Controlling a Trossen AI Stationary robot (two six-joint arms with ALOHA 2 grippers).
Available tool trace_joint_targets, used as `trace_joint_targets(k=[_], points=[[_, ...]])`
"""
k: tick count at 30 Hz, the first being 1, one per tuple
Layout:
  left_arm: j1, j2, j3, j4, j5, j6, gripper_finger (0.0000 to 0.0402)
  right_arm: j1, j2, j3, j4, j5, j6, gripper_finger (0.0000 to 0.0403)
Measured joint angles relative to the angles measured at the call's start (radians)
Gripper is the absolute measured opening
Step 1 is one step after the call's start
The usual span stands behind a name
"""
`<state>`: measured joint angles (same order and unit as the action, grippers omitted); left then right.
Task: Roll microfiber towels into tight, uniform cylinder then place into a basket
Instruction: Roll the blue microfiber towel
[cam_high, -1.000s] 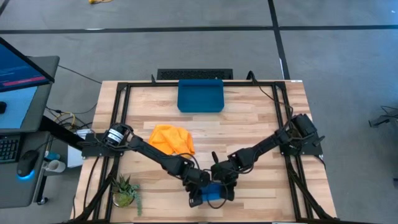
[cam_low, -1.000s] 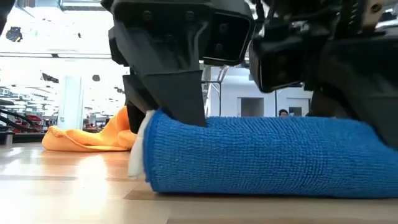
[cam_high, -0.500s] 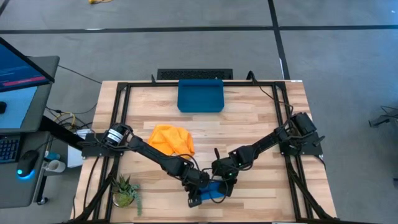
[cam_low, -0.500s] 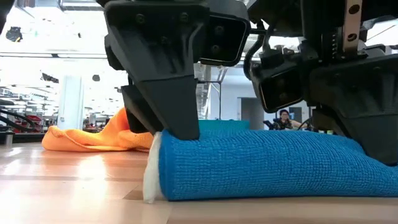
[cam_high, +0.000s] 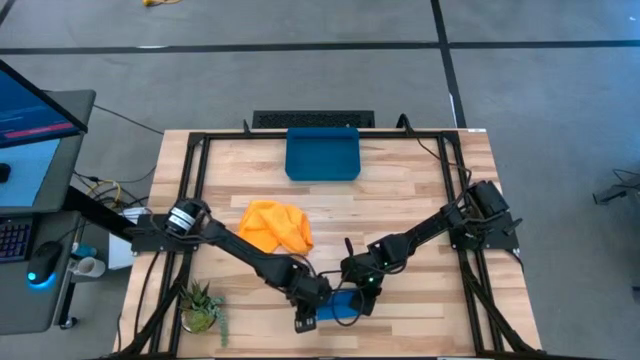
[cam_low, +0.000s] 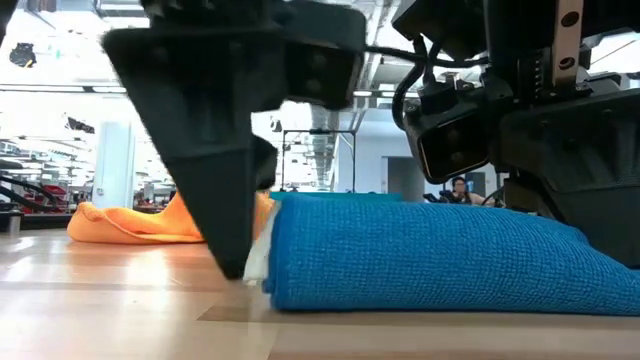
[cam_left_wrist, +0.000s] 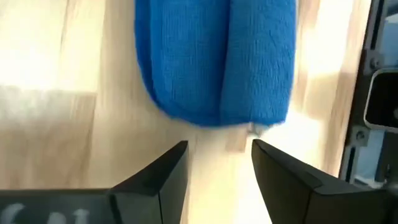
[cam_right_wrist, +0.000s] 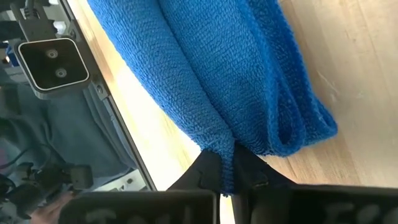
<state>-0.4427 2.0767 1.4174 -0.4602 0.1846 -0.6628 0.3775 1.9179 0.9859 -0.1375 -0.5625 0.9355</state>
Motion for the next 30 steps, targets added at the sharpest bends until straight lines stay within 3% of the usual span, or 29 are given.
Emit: trace_joint_targets(k=[7, 11, 19, 23, 30], points=[[-0.079, -0.096, 0.0, -0.053, -0.223, 0.012, 0.0152, 0.0, 0.0, 0.0, 0.005, 0.004, -0.008, 0.0021], [-0.116, -0.105, 0.0, 0.033, -0.301, 0.159, 0.0145, 0.001, 0.0, 0.0, 0.007, 0.009, -0.001, 0.0028], [-0.105, -0.042, 0.0, 0.213, -0.26, 0.37, 0.013, 0.0, 0.001, -0.001, 0.012, 0.003, -0.001, 0.0025], [-0.084, -0.031, 0.001, 0.221, -0.277, 0.381, 0.0126, 0.0, 0.001, -0.001, 0.012, 0.004, -0.001, 0.003], [-0.052, 0.019, 0.001, 0.256, -0.205, 0.391, 0.0125, 0.002, 0.001, 0.0, 0.008, 0.003, -0.016, 0.0023]])
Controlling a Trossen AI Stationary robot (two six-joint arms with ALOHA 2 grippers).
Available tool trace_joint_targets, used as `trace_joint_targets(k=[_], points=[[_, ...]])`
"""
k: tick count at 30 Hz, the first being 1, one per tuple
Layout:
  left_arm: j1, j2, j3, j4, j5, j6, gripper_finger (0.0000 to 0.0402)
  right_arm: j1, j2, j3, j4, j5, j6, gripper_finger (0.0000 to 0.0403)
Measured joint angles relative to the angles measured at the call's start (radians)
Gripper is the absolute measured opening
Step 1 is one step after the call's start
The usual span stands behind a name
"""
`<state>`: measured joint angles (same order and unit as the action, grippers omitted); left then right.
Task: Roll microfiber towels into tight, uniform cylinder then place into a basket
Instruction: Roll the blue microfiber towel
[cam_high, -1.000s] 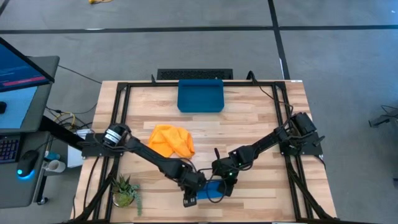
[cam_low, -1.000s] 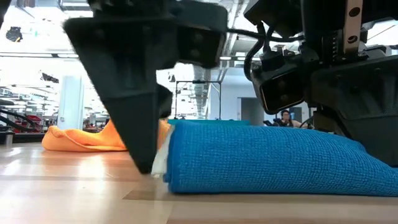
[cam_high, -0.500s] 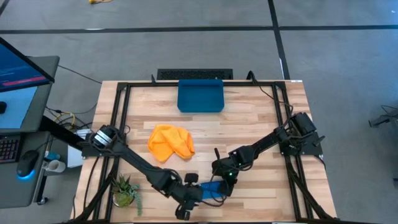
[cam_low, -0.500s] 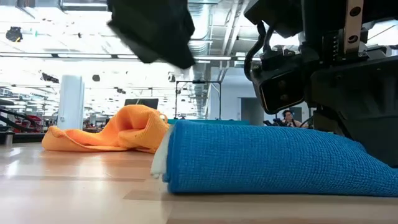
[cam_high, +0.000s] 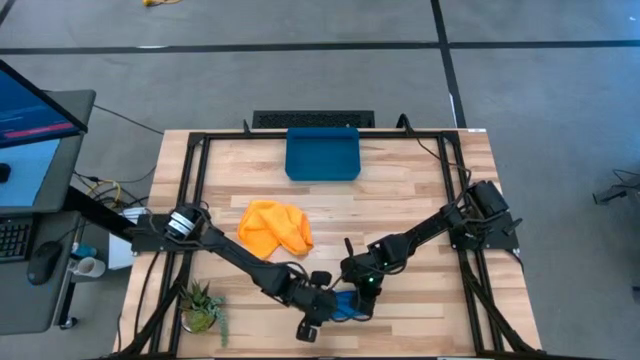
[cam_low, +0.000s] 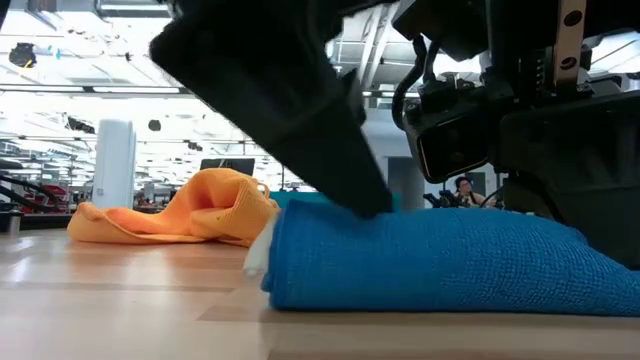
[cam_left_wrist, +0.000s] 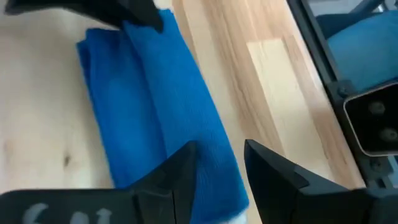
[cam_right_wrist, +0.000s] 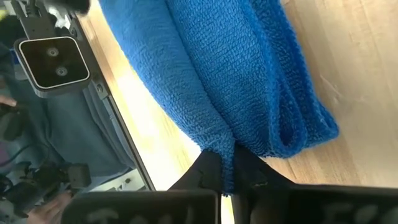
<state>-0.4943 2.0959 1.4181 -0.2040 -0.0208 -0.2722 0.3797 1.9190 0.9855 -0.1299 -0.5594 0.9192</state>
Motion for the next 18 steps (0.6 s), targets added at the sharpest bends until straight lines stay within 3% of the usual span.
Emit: trace_joint_targets(k=[5, 11, 18], points=[[0.003, 0.001, 0.0, -0.049, -0.057, -0.055, 0.0125, 0.0, 0.0, 0.0, 0.0, 0.003, 0.0, 0.003], [0.005, 0.0, 0.0, -0.09, -0.055, -0.096, 0.0125, 0.007, 0.0, 0.0, 0.005, -0.001, -0.001, 0.0028], [0.009, 0.0, 0.001, -0.119, -0.063, -0.153, 0.0125, 0.013, 0.001, 0.0, 0.006, 0.014, -0.002, 0.0097]])
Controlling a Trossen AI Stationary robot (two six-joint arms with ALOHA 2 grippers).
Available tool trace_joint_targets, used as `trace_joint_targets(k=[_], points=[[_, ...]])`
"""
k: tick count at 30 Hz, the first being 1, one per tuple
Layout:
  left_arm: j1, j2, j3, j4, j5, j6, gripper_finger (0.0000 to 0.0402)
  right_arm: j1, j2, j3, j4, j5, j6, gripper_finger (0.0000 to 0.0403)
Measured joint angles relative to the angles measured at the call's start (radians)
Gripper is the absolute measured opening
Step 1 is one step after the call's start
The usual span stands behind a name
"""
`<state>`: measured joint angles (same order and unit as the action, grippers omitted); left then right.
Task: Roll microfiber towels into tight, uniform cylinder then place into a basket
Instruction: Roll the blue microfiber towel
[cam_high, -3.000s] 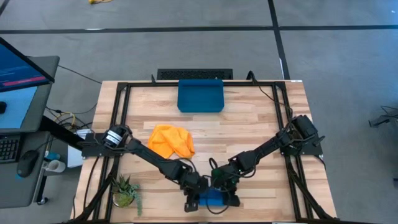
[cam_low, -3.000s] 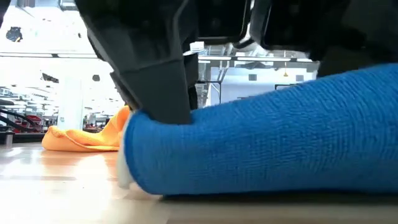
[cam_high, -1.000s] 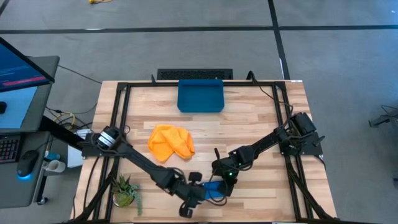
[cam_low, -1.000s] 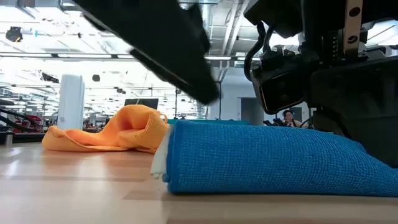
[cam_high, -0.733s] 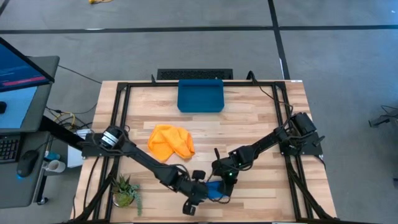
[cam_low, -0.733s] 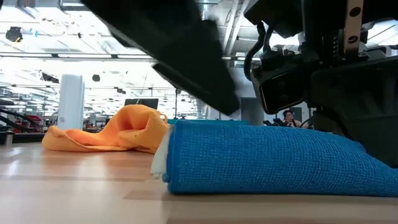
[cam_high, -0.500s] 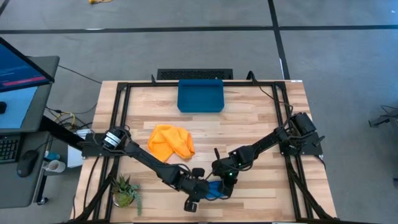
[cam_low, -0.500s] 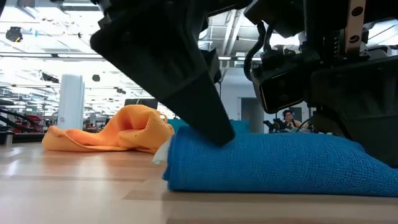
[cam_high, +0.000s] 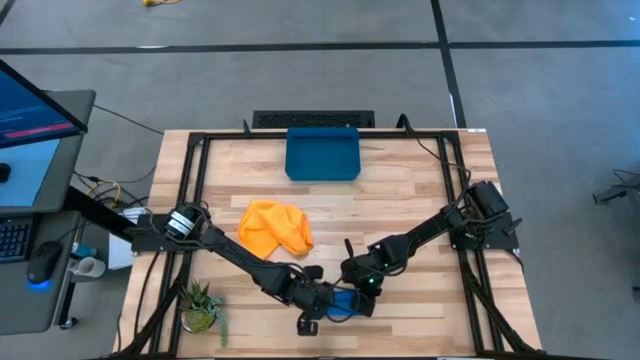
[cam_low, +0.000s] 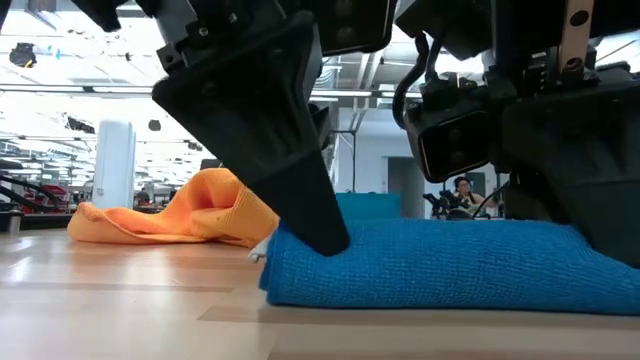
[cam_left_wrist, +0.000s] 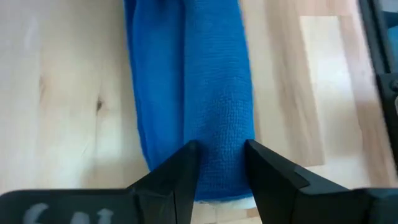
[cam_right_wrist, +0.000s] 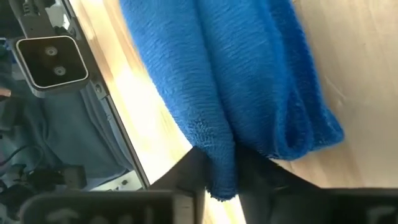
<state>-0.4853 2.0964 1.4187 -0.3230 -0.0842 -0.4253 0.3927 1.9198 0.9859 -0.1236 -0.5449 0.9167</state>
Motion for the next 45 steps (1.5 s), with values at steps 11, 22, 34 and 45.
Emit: trace_joint_targets(k=[11, 22, 34, 45], points=[[0.04, -0.001, 0.001, -0.051, 0.007, -0.064, 0.0125, 0.003, -0.017, 0.0, -0.011, -0.016, -0.008, 0.0184], [0.06, -0.002, 0.001, -0.083, 0.028, -0.074, 0.0125, 0.031, -0.236, -0.003, -0.287, 0.265, -0.133, 0.0184], [0.061, -0.002, 0.0, -0.085, 0.027, -0.084, 0.0125, 0.295, -0.255, 0.0, -0.109, 0.745, -0.533, 0.0179], [0.061, -0.001, 0.0, -0.085, 0.026, -0.095, 0.0125, 0.303, -0.102, 0.0, -0.05, 0.837, -0.603, 0.0116]])
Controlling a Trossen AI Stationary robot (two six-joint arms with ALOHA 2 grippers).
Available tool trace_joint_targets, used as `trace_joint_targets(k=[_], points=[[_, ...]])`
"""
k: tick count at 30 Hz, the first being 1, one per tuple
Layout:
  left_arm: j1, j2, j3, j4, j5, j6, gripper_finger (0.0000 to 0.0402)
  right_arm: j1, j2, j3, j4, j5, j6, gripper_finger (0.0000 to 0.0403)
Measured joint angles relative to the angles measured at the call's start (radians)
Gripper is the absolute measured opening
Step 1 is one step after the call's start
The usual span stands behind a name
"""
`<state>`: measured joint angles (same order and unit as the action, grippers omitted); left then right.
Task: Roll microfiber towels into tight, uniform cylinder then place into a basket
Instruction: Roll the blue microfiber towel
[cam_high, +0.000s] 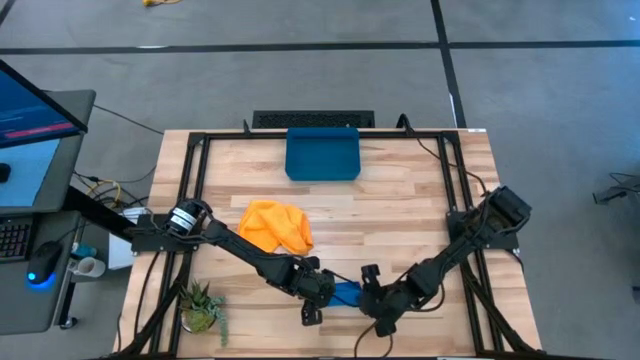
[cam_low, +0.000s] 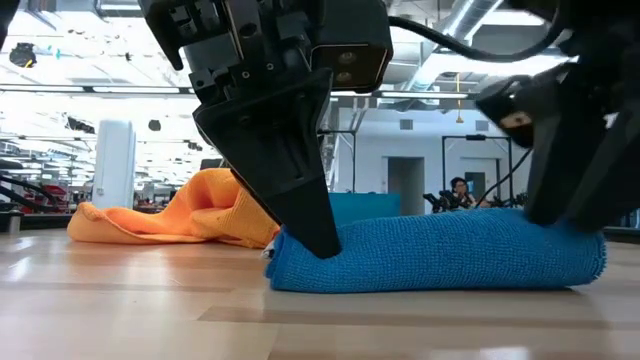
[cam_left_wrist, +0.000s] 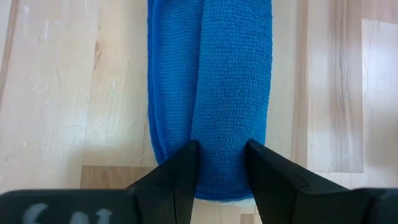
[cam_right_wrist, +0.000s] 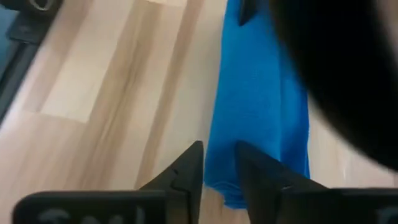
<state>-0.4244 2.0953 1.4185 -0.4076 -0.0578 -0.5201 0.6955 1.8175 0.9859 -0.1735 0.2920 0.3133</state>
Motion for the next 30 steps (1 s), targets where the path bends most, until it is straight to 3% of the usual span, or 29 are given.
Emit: trace_joint_targets(k=[9, 14, 22, 30], points=[[0.0, 0.0, 0.0, 0.0, 0.0, -0.005, 0.0125, -0.024, 0.005, 0.0, 0.034, 0.009, 0.022, 0.0073], [0.0, 0.0, 0.0, 0.001, -0.001, -0.005, 0.0125, -0.036, -0.006, 0.001, 0.017, 0.03, 0.051, 0.007], [-0.002, 0.0, -0.001, 0.004, -0.001, 0.002, 0.0125, -0.069, 0.05, 0.005, -0.014, -0.021, 0.164, 0.007], [-0.037, -0.045, -0.003, -0.028, -0.104, 0.03, 0.0125, -0.087, 0.049, 0.005, -0.054, -0.032, 0.245, 0.007]])
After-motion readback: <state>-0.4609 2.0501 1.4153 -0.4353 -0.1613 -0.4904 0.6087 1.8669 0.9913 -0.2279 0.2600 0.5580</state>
